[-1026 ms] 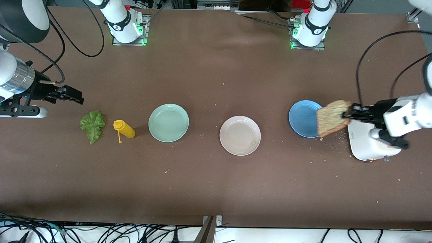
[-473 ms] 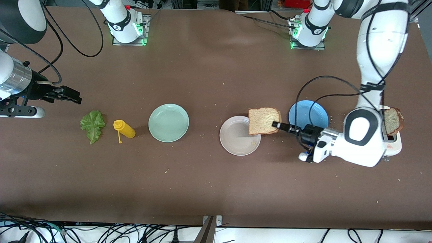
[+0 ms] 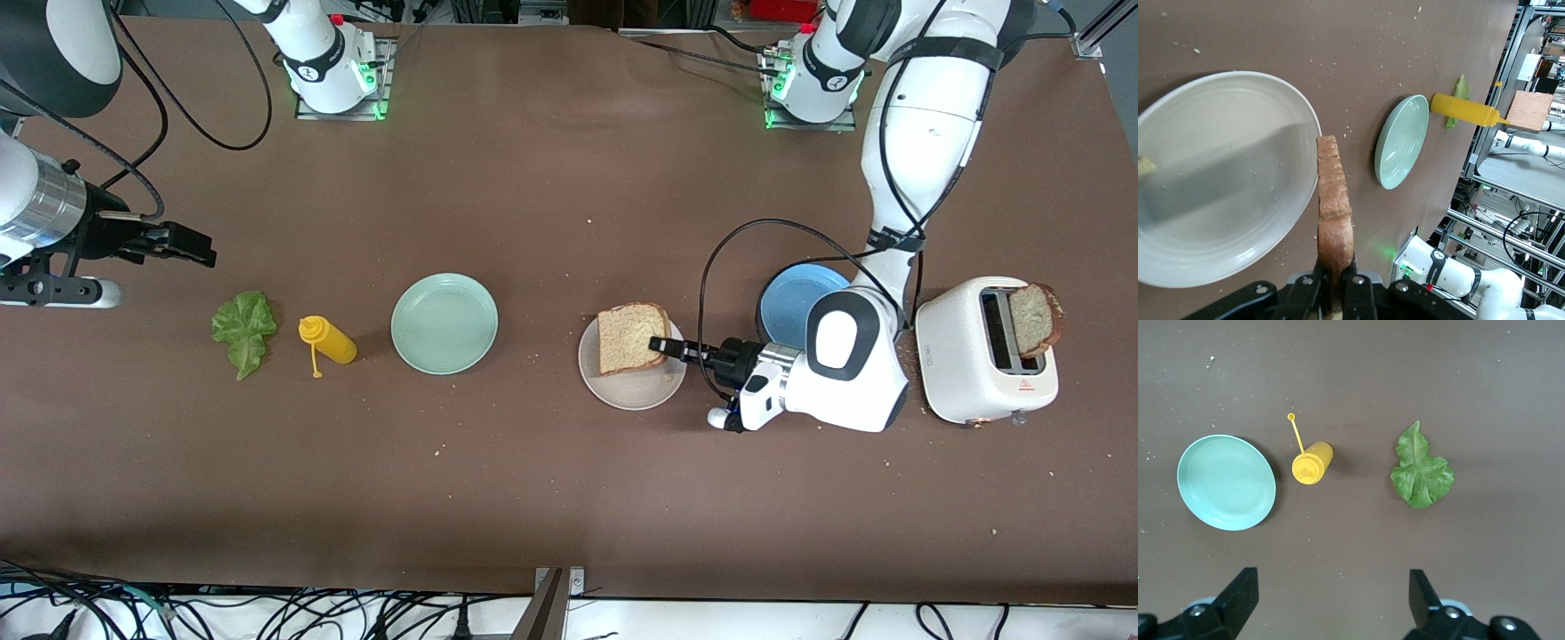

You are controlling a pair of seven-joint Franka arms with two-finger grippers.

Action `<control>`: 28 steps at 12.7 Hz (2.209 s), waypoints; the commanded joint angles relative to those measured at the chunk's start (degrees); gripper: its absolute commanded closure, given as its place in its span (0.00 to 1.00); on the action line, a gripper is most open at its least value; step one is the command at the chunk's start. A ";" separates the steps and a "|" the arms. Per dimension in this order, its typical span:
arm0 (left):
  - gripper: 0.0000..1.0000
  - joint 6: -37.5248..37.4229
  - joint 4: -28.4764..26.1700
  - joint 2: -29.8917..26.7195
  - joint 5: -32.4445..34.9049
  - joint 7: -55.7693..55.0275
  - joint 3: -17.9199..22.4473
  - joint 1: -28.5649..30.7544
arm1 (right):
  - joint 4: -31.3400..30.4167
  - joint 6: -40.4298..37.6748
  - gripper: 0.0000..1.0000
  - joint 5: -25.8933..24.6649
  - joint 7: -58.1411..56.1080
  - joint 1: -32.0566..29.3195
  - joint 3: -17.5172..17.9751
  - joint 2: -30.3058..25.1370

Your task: Make sandwich in beige plate with both arms

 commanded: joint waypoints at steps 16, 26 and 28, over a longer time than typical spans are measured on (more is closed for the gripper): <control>0.00 8.89 0.76 -1.17 20.11 -5.26 2.35 0.48 | 0.94 2.45 0.00 0.75 0.54 0.77 -1.32 -0.04; 0.00 -14.83 1.37 -17.77 52.65 -10.45 4.20 11.12 | -1.61 2.53 0.01 1.63 -20.08 0.68 0.36 0.22; 0.00 -15.55 1.72 -20.77 54.85 -10.55 4.20 11.03 | -3.01 4.11 0.01 2.68 -28.76 0.51 -0.60 0.05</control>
